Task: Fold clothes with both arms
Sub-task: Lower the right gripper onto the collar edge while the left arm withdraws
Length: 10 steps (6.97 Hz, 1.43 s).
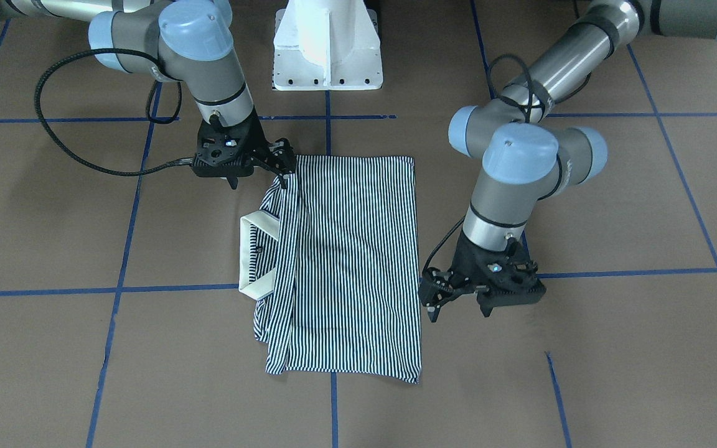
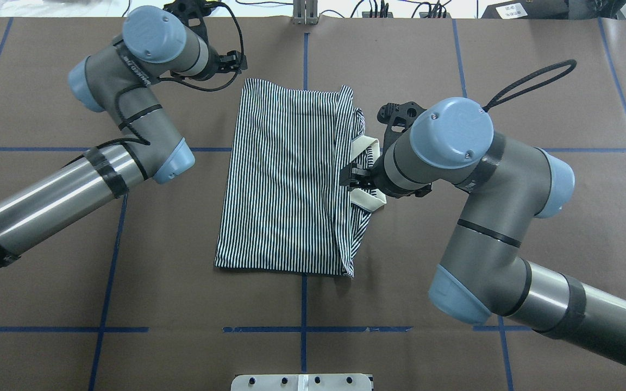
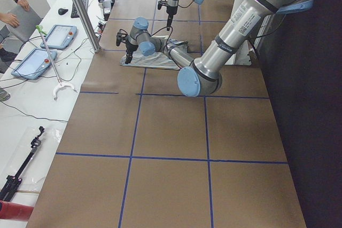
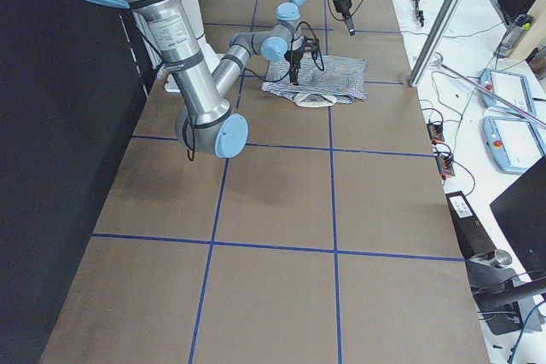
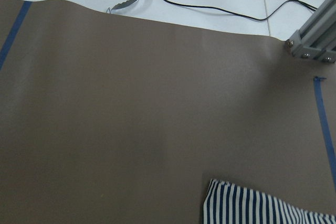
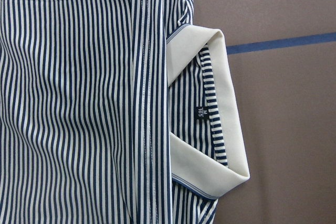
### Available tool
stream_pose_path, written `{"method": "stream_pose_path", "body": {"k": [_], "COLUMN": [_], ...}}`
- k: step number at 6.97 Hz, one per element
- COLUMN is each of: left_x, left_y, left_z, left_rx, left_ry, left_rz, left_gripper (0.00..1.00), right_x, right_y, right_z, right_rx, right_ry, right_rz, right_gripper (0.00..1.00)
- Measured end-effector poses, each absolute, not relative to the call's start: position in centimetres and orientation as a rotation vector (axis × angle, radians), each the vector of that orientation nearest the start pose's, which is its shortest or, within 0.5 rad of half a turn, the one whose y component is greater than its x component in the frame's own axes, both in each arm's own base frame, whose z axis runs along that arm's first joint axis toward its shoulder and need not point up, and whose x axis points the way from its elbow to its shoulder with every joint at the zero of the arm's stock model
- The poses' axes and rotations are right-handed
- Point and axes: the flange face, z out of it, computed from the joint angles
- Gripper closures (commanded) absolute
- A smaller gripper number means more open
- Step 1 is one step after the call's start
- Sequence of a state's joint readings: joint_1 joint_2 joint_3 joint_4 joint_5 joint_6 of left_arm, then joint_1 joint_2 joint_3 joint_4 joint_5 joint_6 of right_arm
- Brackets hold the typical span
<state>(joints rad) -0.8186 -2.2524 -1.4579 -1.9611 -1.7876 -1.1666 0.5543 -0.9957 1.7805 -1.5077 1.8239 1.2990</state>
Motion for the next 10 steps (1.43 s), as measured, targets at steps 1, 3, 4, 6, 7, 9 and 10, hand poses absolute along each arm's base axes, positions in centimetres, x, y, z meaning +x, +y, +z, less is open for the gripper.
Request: {"method": "stream_pose_path", "body": {"k": [1,3,4,6,7,9,10], "left_x": [39.7,37.5,36.9,36.0,35.8,35.7,35.7], "left_y": [-57.4,-50.2,-48.5,-46.9,-46.7,-46.5,-46.5], "left_z": [23.1,20.1,19.9,20.4,20.4,20.5,20.5], "left_rx": [0.369,0.329,0.317,0.303,0.299,0.293,0.292], "left_ry": [0.892,0.886,0.884,0.886,0.889,0.891,0.891], "left_rz": [-0.249,-0.197,-0.187,-0.177,-0.175,-0.174,-0.174], "left_gripper": [0.00,0.00,0.00,0.00,0.00,0.00,0.00], "right_x": [-51.5,-56.2,-57.5,-58.8,-59.2,-59.6,-59.5], "right_y": [-43.4,-41.8,-40.6,-38.6,-37.9,-37.3,-37.1], "right_z": [23.1,23.1,23.5,24.0,24.3,25.2,25.4], "right_rx": [0.120,0.110,0.094,0.062,0.050,0.040,0.039], "right_ry": [-0.846,-0.777,-0.737,-0.683,-0.666,-0.640,-0.624], "right_rz": [0.144,0.111,0.095,0.070,0.060,0.035,0.019], "right_gripper": [0.00,0.00,0.00,0.00,0.00,0.00,0.00]}}
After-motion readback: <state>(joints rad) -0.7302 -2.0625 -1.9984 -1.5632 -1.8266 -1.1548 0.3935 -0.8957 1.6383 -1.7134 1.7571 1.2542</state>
